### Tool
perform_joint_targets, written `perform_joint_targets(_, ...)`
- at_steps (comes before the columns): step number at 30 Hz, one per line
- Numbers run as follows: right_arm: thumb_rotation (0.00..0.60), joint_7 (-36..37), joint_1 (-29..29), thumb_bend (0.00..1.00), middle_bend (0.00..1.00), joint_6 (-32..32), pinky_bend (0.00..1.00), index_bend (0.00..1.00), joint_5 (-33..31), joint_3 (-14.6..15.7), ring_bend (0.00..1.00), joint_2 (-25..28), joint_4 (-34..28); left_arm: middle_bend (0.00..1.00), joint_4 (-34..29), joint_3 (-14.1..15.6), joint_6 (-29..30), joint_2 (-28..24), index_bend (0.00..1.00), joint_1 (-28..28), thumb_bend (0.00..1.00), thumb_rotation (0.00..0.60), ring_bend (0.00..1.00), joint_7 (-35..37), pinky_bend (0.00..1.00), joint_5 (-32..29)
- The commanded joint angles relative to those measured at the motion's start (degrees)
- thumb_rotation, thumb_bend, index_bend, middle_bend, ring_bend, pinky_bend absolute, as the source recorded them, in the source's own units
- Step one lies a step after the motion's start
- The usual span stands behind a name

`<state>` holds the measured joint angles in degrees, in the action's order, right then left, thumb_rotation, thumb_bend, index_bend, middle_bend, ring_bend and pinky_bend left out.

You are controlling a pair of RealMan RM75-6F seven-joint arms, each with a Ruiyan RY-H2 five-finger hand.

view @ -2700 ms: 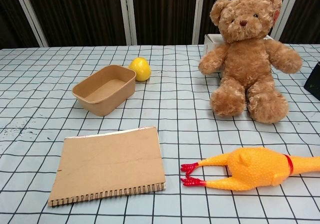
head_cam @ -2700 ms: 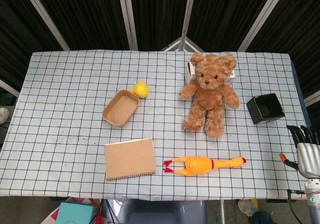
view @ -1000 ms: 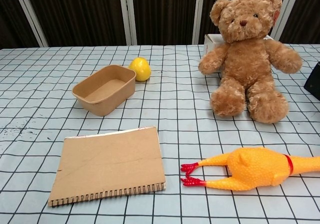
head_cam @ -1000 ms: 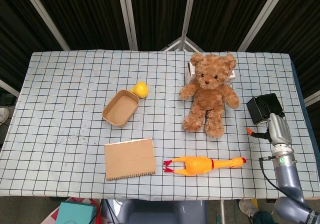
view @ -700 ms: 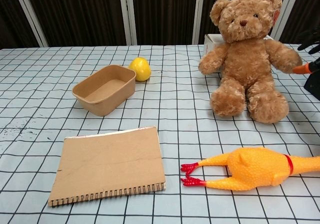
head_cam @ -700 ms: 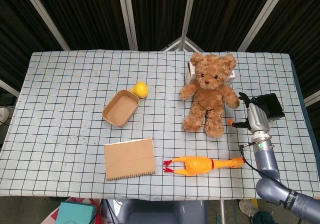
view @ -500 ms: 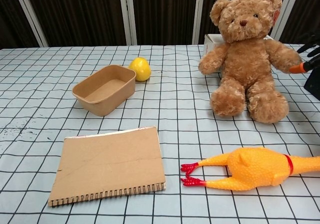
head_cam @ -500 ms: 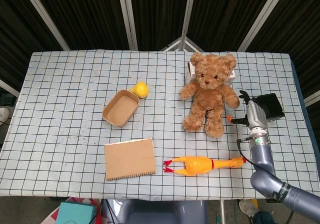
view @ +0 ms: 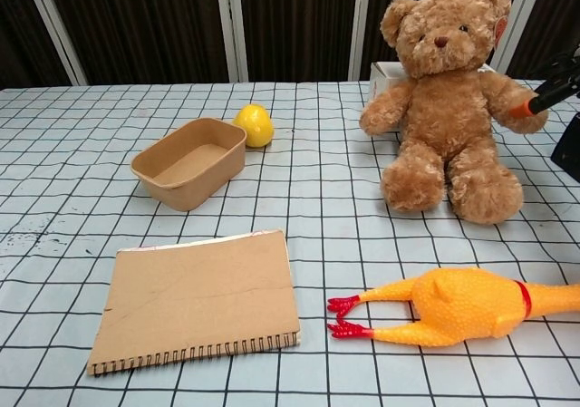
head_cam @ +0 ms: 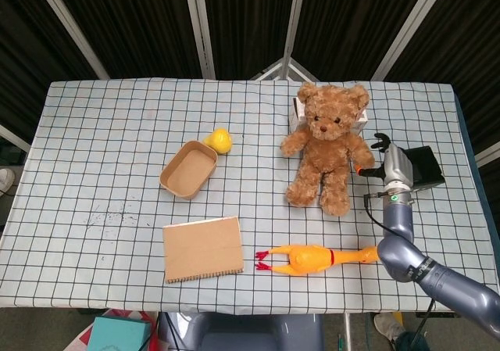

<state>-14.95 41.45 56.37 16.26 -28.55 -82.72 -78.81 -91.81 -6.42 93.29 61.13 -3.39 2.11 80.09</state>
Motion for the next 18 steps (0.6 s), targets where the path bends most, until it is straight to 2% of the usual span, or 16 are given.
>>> perform_joint_targets(1, 0.6, 0.0, 0.8, 0.24, 0.36, 1.3, 0.0, 0.26, -0.8, -0.5, 0.29, -1.3, 1.4, 0.0, 0.0, 0.0, 0.0, 0.0, 0.22, 0.0, 0.27, 0.6, 0.0, -0.1, 0.14, 0.1)
perform_joint_targets(12, 0.6, -0.6, 1.8, 0.24, 0.4, 0.8, 0.0, 0.29, -2.2, -0.2, 0.33, -3.9, 4.2, 0.0, -0.1, 0.0, -0.2, 0.0, 0.22, 0.1, 0.27, 0.6, 0.0, -0.3, 0.14, -0.1)
perform_joint_targets(18, 0.6, 0.6, 2.2, 0.24, 0.45, 1.3, 0.0, 0.35, -1.4, -1.0, 0.37, -5.4, 6.3, 0.0, -0.1, -0.1, -0.4, 0.0, 0.22, 0.2, 0.27, 0.6, 0.0, -0.6, 0.14, -0.3)
